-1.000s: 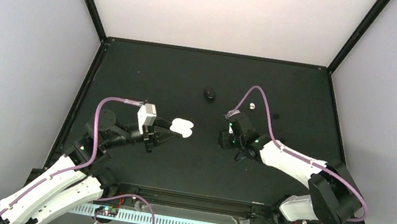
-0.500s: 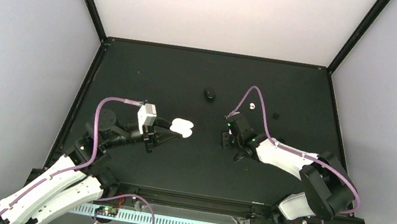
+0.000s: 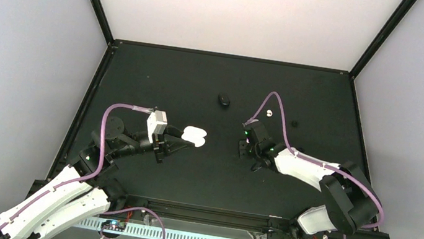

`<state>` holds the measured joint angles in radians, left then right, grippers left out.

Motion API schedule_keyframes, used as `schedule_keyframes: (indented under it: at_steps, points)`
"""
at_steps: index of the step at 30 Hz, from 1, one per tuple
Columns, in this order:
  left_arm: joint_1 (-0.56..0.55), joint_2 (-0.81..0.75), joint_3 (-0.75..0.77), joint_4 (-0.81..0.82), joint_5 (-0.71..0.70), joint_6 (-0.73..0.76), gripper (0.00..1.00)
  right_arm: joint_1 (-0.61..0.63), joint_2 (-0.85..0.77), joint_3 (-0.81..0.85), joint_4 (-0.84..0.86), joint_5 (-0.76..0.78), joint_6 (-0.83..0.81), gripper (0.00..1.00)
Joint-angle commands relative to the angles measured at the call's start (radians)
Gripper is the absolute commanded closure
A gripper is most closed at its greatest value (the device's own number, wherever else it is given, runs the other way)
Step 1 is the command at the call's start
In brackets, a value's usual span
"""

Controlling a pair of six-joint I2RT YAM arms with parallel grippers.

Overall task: Insert the wireless bluetooth earbuds into the charging case
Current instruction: Pick up the earbud from the center of the board.

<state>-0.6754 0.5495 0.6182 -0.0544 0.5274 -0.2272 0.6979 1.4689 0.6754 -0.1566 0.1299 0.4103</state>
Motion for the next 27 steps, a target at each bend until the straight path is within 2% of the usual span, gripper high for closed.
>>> schedule_keyframes:
  at_steps: [1, 20, 27]
  points:
    - [0.0, -0.003, 0.025, -0.003, 0.006, 0.009, 0.99, -0.012, 0.014, -0.02, 0.018, 0.018, 0.011, 0.58]
    - [-0.001, 0.0, 0.025, 0.001, 0.006, 0.006, 0.98, -0.015, -0.014, -0.019, -0.016, 0.093, 0.014, 0.76]
    - [0.0, -0.001, 0.023, 0.001, 0.006, 0.005, 0.98, -0.014, -0.014, -0.013, -0.031, 0.114, 0.019, 0.8]
